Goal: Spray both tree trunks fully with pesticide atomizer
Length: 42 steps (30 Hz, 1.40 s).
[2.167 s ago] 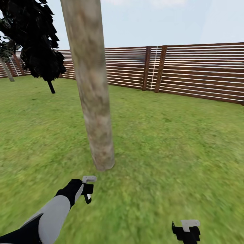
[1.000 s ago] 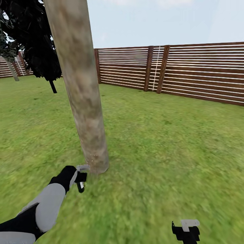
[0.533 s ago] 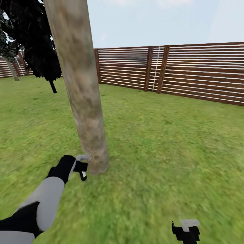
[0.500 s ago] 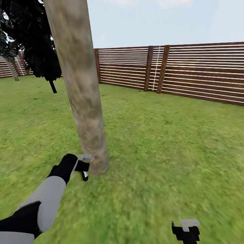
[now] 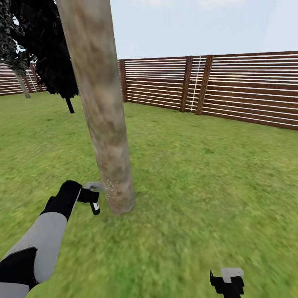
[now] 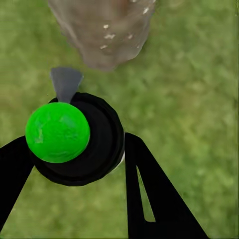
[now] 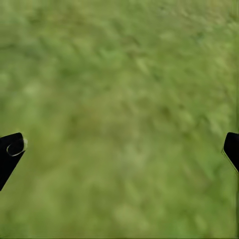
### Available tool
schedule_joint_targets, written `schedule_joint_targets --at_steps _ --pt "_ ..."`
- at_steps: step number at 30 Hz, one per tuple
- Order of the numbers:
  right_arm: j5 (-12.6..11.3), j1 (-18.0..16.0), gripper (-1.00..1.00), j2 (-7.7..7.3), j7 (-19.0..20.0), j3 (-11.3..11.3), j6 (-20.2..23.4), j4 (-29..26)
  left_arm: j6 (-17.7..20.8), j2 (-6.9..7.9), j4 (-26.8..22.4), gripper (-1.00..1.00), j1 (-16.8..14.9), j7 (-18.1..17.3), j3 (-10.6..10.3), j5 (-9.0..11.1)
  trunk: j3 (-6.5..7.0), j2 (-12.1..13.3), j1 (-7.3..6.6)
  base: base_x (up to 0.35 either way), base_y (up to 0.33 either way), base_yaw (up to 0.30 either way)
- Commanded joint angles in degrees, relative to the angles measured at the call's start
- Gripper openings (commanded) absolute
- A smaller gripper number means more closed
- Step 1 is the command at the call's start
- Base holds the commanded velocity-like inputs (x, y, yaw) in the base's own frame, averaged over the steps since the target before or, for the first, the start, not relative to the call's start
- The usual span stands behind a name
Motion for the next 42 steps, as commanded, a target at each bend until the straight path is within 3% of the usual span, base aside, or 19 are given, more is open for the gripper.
schedule_joint_targets --at_steps 1,7,15,34,37,42 --pt "0.0 0.0 1.0 0.0 0.0 0.0 0.0 0.0 0.15 -0.06 -1.18 -1.0 0.21 0.0 0.07 0.13 -0.01 0.0 0.01 0.223 -0.192 0.001" --pt "0.0 0.0 1.0 -0.01 0.0 0.04 0.0 -0.01 5.65 -0.08 -2.48 -1.0 -0.04 0.01 -0.34 0.12 -0.01 0.0 0.01 -0.069 -0.257 0.0" --pt "0.09 0.0 1.0 0.08 0.09 0.09 0.0 0.01 6.06 -0.21 -6.4 -1.0 0.54 0.06 -0.1 0.13 -0.01 0.0 0.01 0.037 -0.269 0.06" --pt "0.09 0.0 1.0 0.08 0.0 0.09 0.0 0.01 6.0 -0.18 -5.62 -1.0 0.59 0.33 0.02 0.02 -0.01 0.0 0.01 0.079 -0.268 0.048" --pt "0.09 0.0 1.0 0.08 0.0 0.09 0.0 0.0 5.93 0.17 -5.57 -1.0 0.75 0.48 0.84 -0.07 -0.01 0.0 0.01 -0.07 -0.276 0.169" --pt "0.07 0.0 1.0 0.08 0.05 0.09 0.0 0.01 5.7 0.79 -5.58 -1.0 3.31 1.06 1.35 -0.4 -0.01 0.0 0.01 -0.009 -0.276 0.269"
